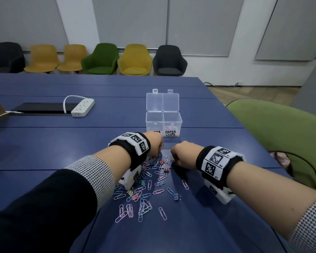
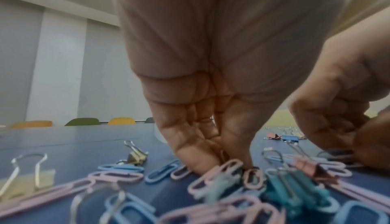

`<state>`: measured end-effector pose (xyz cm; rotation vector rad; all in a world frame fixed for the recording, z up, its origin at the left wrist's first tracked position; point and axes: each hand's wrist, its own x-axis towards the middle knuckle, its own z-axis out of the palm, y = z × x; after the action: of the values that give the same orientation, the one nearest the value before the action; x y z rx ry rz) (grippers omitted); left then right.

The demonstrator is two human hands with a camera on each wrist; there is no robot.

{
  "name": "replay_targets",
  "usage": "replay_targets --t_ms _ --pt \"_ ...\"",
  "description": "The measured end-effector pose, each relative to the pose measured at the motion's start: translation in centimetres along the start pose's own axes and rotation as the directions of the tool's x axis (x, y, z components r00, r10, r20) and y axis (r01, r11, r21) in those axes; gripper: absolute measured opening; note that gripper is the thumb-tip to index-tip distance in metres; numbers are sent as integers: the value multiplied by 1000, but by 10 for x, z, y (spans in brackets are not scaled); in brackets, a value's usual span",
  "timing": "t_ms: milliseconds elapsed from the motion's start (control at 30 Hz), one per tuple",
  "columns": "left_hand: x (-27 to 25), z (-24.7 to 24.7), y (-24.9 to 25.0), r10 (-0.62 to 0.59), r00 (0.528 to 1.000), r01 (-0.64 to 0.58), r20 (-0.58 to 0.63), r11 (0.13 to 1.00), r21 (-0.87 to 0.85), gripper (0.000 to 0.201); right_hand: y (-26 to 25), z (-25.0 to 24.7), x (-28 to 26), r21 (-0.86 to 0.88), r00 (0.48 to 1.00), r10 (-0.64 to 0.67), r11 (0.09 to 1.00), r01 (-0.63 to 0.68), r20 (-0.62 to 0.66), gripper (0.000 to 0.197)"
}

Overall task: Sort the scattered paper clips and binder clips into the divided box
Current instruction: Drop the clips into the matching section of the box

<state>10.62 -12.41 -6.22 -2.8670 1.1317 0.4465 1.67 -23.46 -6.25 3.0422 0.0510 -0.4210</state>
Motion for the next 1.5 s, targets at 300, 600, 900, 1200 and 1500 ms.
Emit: replay_targets --t_ms 300,600,900,1200,1500 --pt "-11 2 -34 -66 997 37 -37 846 -531 10 -2 0 -9 -88 990 41 996 -29 134 25" --pt "-42 -10 -61 -130 985 10 115 -616 -788 14 0 6 -17 -91 985 42 995 -27 168 25" --pt "-73 24 -39 -174 964 -61 202 -881 -469 21 -4 10 -19 11 989 66 998 -68 135 16" --pt "-80 35 -21 -142 962 -21 234 -890 -455 32 -14 7 -21 -152 981 43 988 -13 190 26" --pt "-84 18 -34 -144 964 60 224 -701 -711 40 33 14 -34 987 994 35 -124 -100 105 25"
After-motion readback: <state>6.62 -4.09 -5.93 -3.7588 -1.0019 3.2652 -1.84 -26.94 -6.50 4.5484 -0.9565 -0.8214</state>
